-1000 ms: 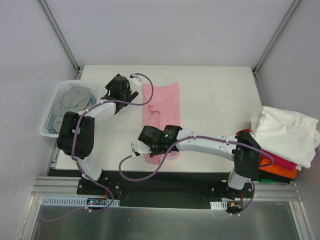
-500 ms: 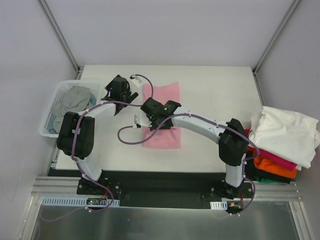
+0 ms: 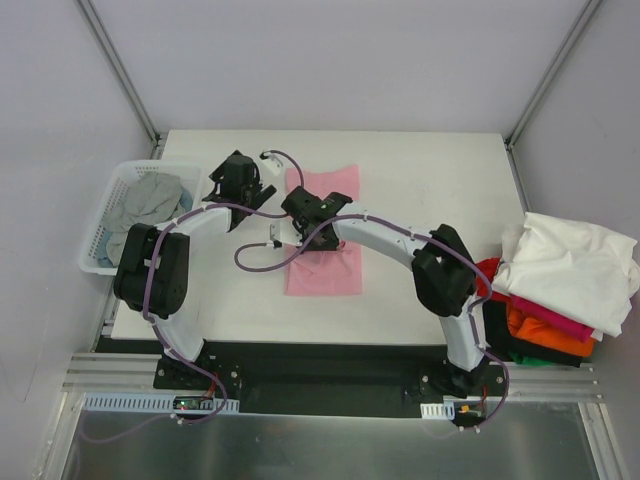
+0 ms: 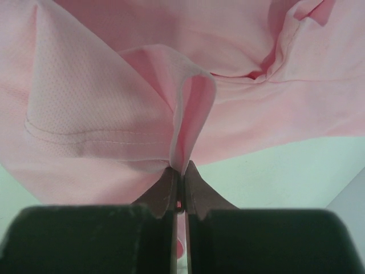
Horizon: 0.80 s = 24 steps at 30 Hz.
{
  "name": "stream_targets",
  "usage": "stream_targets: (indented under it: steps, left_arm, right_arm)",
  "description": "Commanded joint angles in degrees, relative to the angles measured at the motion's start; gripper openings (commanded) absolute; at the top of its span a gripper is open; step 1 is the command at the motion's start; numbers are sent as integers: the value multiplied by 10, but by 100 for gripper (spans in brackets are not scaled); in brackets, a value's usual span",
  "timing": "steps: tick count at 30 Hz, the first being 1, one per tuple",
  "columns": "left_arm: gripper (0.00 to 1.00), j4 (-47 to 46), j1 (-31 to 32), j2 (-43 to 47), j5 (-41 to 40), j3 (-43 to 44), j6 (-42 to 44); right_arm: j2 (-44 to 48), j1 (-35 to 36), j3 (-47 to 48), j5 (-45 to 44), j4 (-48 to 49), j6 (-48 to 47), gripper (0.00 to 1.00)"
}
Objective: Fold and stack the t-shirts
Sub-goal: Fold the folded rectangular tshirt in 1/3 of the way
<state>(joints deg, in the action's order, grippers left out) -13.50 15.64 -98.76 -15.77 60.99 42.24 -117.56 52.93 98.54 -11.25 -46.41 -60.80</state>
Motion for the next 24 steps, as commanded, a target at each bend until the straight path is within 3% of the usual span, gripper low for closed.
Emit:
stream_targets:
  steps: [1,24]
  left_arm:
    - [99,-21,-3,29,-8,-2,-1]
    - [99,-36,-3,27,-8,-22,0]
  right_arm:
    - [-18,-7,33,18,8,-13,1]
    - [-76,-39,49,13,44,-21,1]
